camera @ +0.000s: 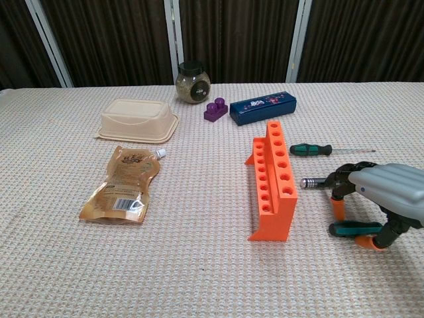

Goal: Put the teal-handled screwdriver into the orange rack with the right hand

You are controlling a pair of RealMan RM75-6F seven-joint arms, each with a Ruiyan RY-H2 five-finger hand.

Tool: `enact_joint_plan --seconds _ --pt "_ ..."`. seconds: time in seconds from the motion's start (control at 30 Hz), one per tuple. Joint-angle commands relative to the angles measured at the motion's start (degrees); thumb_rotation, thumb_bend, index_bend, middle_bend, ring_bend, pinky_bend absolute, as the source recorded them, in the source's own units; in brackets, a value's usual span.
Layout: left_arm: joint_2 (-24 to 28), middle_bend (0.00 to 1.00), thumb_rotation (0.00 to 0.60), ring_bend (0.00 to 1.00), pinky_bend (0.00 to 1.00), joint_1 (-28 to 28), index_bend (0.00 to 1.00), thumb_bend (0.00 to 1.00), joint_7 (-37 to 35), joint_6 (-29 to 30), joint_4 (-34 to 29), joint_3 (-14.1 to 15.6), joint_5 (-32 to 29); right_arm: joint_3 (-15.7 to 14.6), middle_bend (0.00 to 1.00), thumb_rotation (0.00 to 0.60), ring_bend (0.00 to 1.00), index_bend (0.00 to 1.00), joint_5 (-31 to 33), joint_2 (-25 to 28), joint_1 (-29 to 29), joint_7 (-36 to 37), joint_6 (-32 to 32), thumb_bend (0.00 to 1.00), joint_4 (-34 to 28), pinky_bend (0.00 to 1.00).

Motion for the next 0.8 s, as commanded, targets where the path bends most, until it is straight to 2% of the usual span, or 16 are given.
enact_joint_plan --seconds 0.03,0.53,0.67,0.8 --pt "0.0 0.0 0.6 0.0 0.0 0.0 0.22 0.32 0.0 0.0 0.1 0.0 -0.1 -0.2 0.12 0.6 0.0 0.47 0.1 -0.2 0.1 -0.3 0.2 0.23 -0.2 0.01" --pt "-0.2 0.0 0.6 0.0 0.0 -0.2 0.23 0.32 -0.5 -0.1 0.7 -0.2 -0.6 0.2 0.16 0.6 0.0 0.6 1.6 -0.9 0.6 -1.1 1.0 0.3 0.2 0.03" --pt "-0.2 0.0 0.6 0.0 0.0 -0.2 0.23 0.32 -0.7 0.0 0.8 -0.2 -0.5 0.8 0.18 0.6 0.0 0.63 0.3 0.5 0.3 -0.1 2.5 0.3 -1.2 0.03" --pt "-0.1 0.0 0.6 0.0 0.0 -0.2 0.23 0.32 -0.9 0.3 0.7 -0.2 -0.3 1.8 0.19 0.6 0.0 0.65 -2.2 3.8 -0.2 4.1 4.1 0.31 -4.4 0.03"
